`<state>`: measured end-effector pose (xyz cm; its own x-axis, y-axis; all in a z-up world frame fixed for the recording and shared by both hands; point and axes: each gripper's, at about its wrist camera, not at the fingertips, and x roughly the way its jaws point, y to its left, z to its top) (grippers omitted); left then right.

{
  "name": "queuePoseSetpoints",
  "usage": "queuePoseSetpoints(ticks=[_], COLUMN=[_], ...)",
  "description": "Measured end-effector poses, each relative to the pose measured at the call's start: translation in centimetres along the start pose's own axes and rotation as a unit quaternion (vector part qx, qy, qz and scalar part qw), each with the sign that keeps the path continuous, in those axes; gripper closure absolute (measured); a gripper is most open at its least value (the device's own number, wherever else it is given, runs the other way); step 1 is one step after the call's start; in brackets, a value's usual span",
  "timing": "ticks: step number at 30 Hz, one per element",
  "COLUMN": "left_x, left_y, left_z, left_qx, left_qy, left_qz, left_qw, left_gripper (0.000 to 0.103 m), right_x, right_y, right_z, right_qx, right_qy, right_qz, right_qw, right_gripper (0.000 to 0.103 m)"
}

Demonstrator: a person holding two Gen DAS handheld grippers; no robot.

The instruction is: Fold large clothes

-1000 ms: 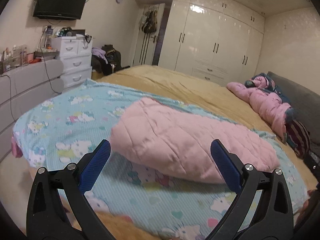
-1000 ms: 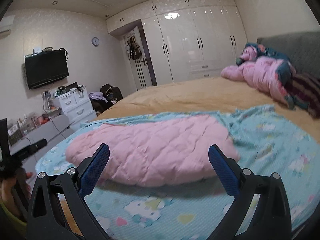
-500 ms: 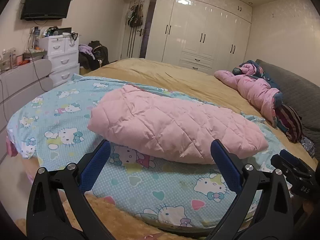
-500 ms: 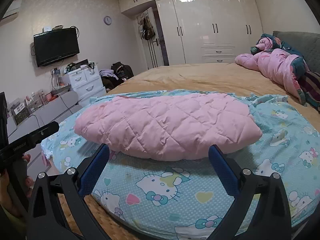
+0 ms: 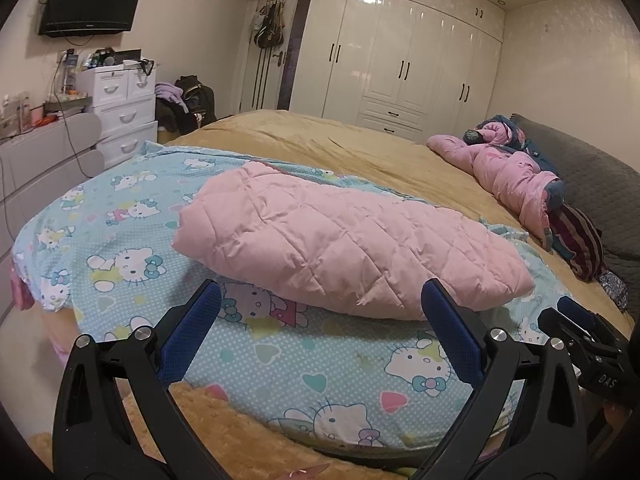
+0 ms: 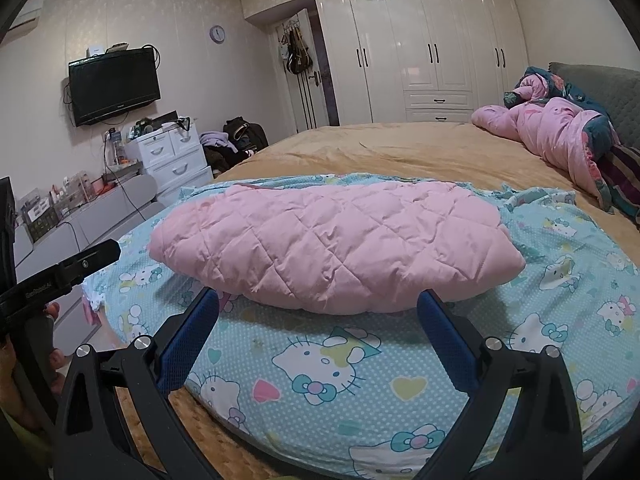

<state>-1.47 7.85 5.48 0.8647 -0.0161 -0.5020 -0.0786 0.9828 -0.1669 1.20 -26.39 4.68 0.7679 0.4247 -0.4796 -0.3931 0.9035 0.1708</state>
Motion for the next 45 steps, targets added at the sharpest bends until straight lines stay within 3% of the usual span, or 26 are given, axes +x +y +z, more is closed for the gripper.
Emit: queuePoseSetpoints(ticks=[45], left_x=[-0.43], left_y=[-0.11], left_z=[-0.36], left_qx=[0.004], left_qy=[0.004], left_qz=[0.004], left_qw=[1.0000], left_gripper=[0.009], right_x=[-0.40], right_y=[-0.07], right_z=[-0.33], right_qx=[-0.006], right_qy=[0.005], right_qz=[0.004], right_qw=[1.000], right_gripper=[0.004])
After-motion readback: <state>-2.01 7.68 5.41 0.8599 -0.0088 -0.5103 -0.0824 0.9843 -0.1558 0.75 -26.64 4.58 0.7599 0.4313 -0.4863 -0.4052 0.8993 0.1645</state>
